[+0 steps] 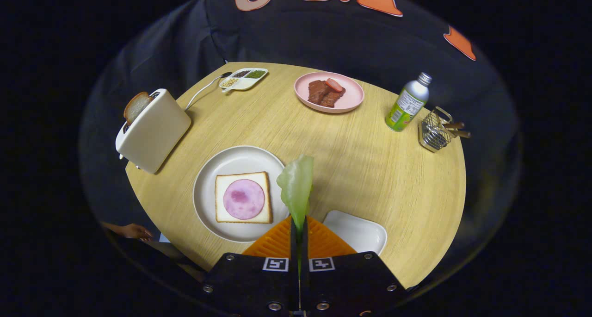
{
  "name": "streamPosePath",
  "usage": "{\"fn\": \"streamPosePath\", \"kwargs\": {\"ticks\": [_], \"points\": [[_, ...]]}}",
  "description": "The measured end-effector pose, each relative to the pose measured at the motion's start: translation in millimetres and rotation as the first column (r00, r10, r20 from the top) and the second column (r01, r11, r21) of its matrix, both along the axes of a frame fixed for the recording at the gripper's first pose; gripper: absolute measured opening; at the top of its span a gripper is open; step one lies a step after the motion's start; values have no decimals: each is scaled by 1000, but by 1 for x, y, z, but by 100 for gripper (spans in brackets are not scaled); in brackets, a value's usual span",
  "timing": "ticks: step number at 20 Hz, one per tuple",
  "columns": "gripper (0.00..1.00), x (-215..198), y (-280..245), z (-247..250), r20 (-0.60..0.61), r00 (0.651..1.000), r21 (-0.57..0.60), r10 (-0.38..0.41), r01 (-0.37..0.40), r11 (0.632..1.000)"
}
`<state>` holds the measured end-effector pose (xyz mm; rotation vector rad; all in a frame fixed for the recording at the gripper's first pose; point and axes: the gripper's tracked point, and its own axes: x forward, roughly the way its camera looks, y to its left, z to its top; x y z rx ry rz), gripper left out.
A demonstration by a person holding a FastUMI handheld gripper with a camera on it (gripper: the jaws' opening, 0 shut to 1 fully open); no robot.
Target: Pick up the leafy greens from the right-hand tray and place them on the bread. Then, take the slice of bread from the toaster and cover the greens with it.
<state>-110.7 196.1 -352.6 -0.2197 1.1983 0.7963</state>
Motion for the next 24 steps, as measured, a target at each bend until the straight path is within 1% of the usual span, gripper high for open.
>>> {"fn": "streamPosePath", "kwargs": {"ticks": [3,9,14,16,18,19,21,24], "points": [[2,-6,31,1,-6,999,4,51,-51,999],[3,-12,79,-10,-21,994,-10,111,-111,994],[3,-21,92,-24,-55,988,-61,146,-149,987],[5,-23,98,-26,-67,986,-63,152,-156,986],[8,-20,97,-30,-47,986,-88,158,-162,983],[12,-20,97,-32,-51,987,-94,154,-159,983],[17,-26,100,-29,-77,985,-76,156,-162,984],[21,-23,97,-30,-60,985,-88,162,-167,982]]}}
